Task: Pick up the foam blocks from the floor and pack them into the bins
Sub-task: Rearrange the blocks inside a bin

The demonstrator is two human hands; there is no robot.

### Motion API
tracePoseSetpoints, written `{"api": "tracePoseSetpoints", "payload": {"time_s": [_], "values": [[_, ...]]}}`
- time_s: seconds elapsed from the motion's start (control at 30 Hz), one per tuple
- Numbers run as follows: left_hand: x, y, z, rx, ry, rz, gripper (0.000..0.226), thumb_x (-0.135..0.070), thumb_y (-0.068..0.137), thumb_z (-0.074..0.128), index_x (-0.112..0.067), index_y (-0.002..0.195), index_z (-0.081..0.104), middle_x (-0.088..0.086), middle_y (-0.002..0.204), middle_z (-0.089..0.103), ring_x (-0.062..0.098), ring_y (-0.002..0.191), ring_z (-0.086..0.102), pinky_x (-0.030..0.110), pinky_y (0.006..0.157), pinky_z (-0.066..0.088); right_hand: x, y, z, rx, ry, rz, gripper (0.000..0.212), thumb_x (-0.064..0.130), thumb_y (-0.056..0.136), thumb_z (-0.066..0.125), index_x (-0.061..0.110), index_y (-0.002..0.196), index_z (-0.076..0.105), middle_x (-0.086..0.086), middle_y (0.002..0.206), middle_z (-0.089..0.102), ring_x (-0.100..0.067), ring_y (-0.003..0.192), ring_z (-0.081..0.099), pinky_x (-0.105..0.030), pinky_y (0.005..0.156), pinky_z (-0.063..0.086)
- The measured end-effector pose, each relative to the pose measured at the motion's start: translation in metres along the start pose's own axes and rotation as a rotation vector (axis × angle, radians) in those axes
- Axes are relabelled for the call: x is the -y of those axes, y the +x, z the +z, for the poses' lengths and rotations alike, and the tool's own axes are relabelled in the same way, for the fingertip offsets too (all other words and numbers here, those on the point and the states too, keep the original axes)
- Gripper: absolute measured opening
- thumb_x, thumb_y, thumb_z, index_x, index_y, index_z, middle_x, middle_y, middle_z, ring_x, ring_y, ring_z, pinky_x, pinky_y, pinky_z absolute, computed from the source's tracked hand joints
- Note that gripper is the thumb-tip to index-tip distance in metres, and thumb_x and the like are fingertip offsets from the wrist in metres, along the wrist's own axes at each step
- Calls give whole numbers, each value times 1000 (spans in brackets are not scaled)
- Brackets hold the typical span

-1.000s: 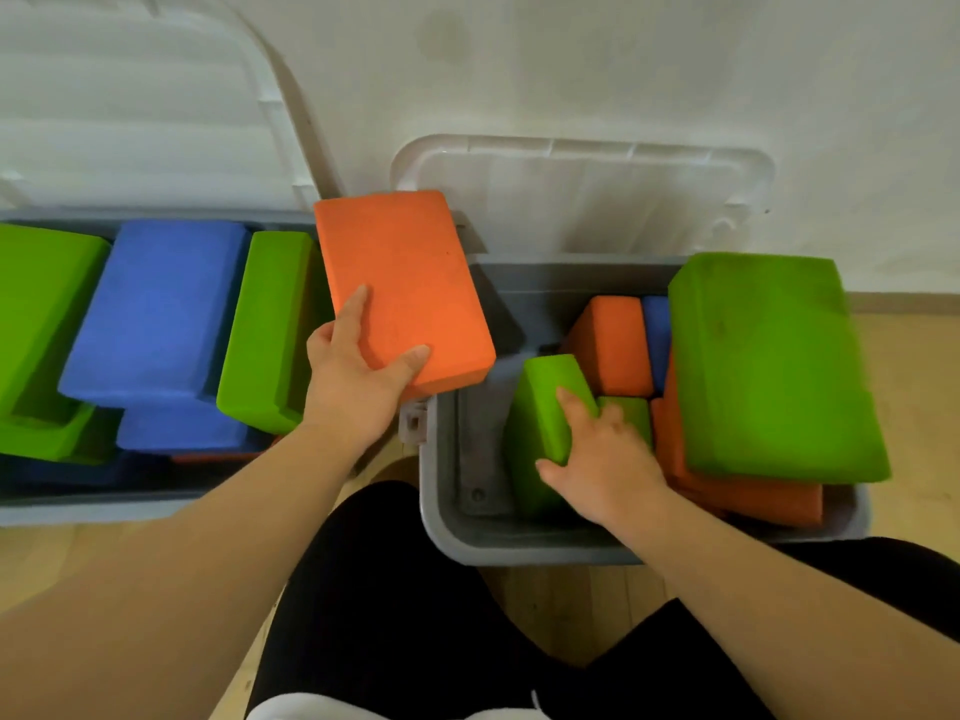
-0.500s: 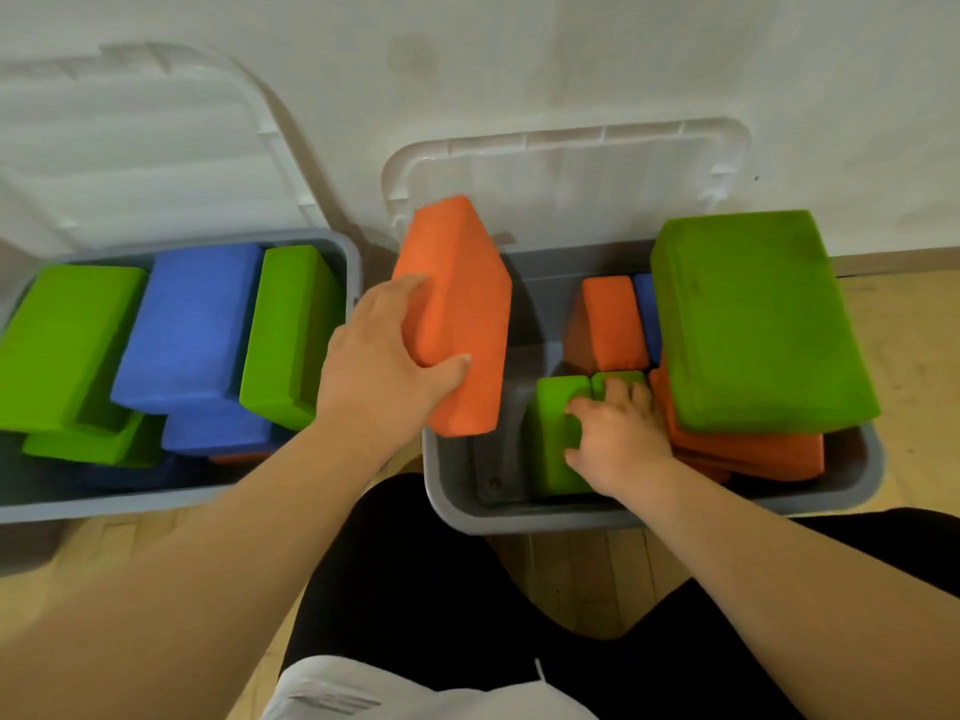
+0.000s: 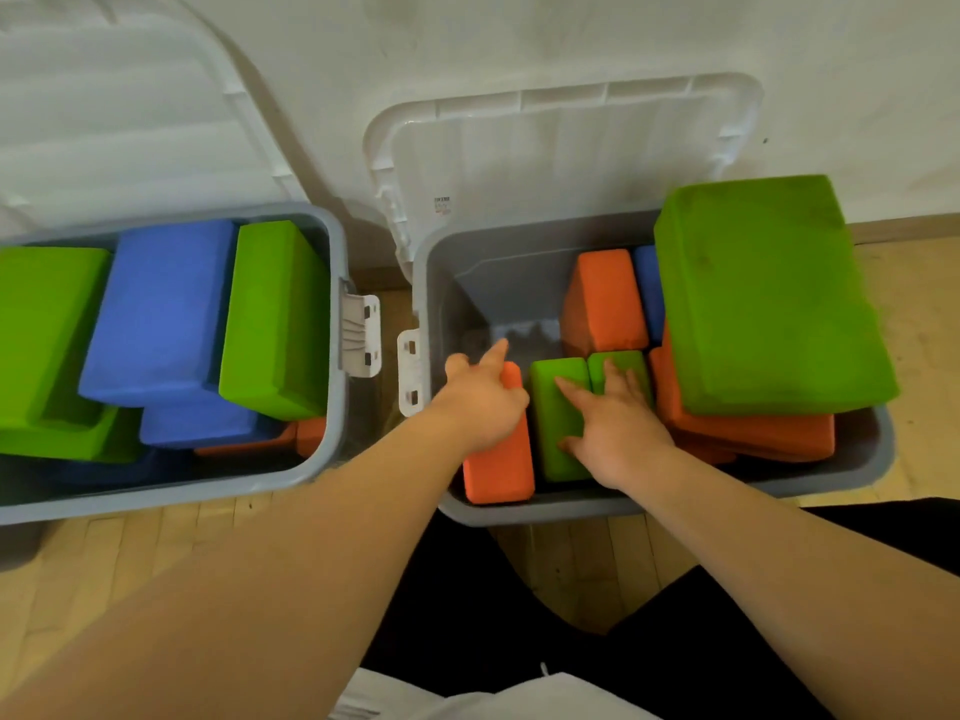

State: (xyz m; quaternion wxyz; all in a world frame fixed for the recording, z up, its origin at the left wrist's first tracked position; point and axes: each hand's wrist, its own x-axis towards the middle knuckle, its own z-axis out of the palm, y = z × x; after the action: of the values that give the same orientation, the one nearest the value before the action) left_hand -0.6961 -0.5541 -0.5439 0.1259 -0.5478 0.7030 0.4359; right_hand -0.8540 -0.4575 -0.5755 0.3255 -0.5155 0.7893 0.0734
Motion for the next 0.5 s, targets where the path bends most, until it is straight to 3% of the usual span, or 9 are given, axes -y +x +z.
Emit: {"api": "tracePoseSetpoints", "payload": {"time_s": [0.07,0.13,0.2,0.27,0.37,0.5], "values": [[9,5,3,75,-46,-23,80,-36,99,48,-48,160,-3,6,167,-14,40,138,43,38,103,41,0,2,1,4,-14,-2,82,42,97,66,46,160,15,-16,169,-11,-41,156,-5,-43,125,12],[18,12,6,108,-57,-8,96,-30,97,57,-52,156,-15,7,167,-22,40,139,41,36,96,41,2,4,3,-2,-35,5,82,43,97,65,47,160,14,-17,169,-10,-42,156,-5,-43,125,12],[24,18,12,118,-25,-2,106,-29,96,64,-52,154,-22,14,168,-13,40,141,40,39,104,42,2,5,4,-9,-55,5,82,45,96,65,47,160,15,-19,169,-8,-43,155,-3,-44,125,12],[26,23,22,101,11,1,103,-32,98,64,-48,156,-20,19,167,12,39,139,44,46,113,39,2,5,4,-5,-65,-1,82,47,95,66,45,161,16,-21,168,-6,-45,155,-1,-44,126,11],[25,29,26,122,5,-4,97,-35,99,63,-45,159,-13,13,160,36,35,130,53,43,110,43,0,7,1,16,-65,14,82,48,95,66,46,160,16,-21,168,-6,-45,155,-1,-44,126,11],[22,20,21,52,87,2,94,-33,99,63,-47,159,-9,17,160,28,39,131,51,46,110,42,8,4,-7,86,-95,23,83,47,97,63,42,162,13,-25,167,-4,-48,154,2,-47,126,15]]}}
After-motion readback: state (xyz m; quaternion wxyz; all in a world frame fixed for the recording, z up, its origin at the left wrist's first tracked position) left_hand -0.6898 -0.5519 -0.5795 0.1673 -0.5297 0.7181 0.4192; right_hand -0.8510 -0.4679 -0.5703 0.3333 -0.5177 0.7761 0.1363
